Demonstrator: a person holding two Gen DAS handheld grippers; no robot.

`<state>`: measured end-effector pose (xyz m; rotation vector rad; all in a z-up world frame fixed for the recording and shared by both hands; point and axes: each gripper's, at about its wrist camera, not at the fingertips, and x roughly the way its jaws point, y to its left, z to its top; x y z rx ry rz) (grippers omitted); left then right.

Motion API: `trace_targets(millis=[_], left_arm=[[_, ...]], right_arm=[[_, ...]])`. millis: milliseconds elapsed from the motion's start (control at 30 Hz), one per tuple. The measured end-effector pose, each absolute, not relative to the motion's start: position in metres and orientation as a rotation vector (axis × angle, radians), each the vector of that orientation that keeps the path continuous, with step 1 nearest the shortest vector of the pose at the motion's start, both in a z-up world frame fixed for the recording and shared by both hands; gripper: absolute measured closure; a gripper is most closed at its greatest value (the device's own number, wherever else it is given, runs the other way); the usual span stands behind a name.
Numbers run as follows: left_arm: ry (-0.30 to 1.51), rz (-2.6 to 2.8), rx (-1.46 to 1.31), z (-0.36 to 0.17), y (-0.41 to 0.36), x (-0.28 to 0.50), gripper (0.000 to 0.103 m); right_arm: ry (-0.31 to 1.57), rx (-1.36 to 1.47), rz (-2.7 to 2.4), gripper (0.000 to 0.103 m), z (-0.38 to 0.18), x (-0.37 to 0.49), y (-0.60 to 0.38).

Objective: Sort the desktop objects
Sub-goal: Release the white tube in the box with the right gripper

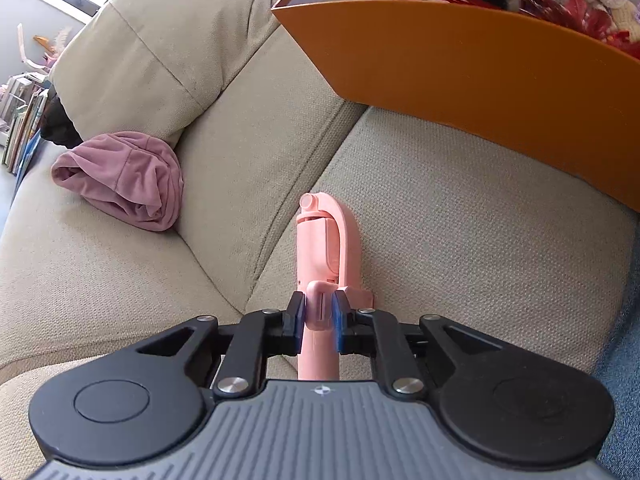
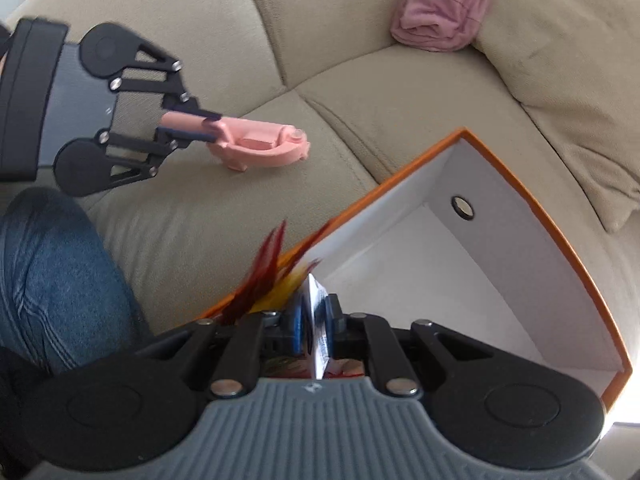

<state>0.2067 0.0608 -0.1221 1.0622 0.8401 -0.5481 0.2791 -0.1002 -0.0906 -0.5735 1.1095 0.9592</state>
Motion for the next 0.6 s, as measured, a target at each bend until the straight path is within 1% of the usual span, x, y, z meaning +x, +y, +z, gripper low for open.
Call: trace_targets(millis=[67, 233, 267, 300, 333, 467, 533, 600], left_arm=[[0.848, -0.551, 1.038, -0.122, 0.060, 0.213, 0.088], [0.916, -0.559, 0.914, -0.116, 0.067, 0.235, 0.087], [0.941, -0.568, 0.874, -0.113, 0.070, 0.240, 0.086], [0.973, -0.589, 0.827, -0.110, 0.073, 0.244, 0.074], [1.002, -0.613, 0.779, -0.107, 0.076, 0.246, 0.072], [1.053, -0.654, 0.727, -0.108, 0.079, 0.241, 0.073], [1.068, -0.654, 0.739, -0.113, 0.077, 0.237, 0.079], [1.063, -0.625, 0.744, -0.114, 0.075, 0.234, 0.081]], right_arm=[[1.093, -0.609, 0.978, 0.091, -0.088, 0.271, -0.098], [1.085, -0.587, 0.980, 0.087, -0.082, 0.266, -0.101], [1.083, -0.579, 0.976, 0.087, -0.081, 0.266, -0.102], [1.081, -0.570, 0.970, 0.087, -0.078, 0.265, -0.106], [1.079, -0.563, 0.966, 0.087, -0.076, 0.265, -0.109], [1.070, -0.538, 0.949, 0.087, -0.069, 0.267, -0.118], [1.066, -0.519, 0.940, 0.087, -0.066, 0.267, -0.123], [1.061, -0.502, 0.929, 0.087, -0.064, 0.268, -0.126]])
